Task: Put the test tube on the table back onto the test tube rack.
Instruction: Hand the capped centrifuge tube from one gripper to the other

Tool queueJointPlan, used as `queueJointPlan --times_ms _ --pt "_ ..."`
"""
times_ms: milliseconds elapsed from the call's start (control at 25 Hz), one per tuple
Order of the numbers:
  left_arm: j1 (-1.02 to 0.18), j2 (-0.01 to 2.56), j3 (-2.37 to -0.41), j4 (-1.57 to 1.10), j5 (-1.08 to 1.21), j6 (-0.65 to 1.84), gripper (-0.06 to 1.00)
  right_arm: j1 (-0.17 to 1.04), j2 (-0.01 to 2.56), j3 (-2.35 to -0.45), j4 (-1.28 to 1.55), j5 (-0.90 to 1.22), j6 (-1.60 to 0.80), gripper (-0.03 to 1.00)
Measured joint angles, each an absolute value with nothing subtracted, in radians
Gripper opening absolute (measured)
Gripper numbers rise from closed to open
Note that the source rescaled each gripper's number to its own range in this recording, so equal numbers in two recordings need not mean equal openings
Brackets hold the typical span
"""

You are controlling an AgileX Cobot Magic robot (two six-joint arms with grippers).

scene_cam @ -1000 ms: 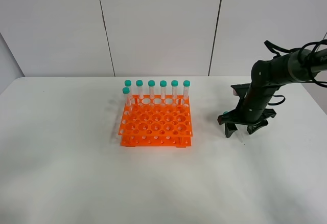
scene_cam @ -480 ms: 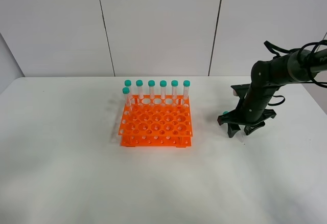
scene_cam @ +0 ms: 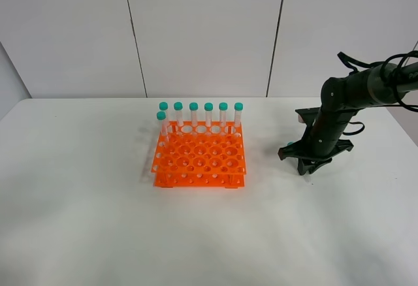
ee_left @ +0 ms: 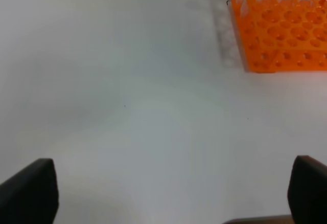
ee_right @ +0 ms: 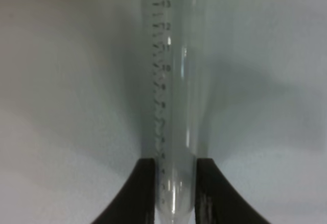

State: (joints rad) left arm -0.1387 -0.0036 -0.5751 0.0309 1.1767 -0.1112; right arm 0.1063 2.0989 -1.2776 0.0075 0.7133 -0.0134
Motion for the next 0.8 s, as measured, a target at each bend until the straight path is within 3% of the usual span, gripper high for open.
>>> queueJointPlan --times_ms 520,800 --pt "-0.139 -0.004 -0.575 0.031 1.177 -0.111 1.0 0.106 2.021 -1.36 0.008 0.773 -0.063 0.01" --pt "-0.139 -0.004 -0.575 0.031 1.177 -0.111 1.0 0.127 1.862 -1.367 0.0 0.637 -0.113 0.01"
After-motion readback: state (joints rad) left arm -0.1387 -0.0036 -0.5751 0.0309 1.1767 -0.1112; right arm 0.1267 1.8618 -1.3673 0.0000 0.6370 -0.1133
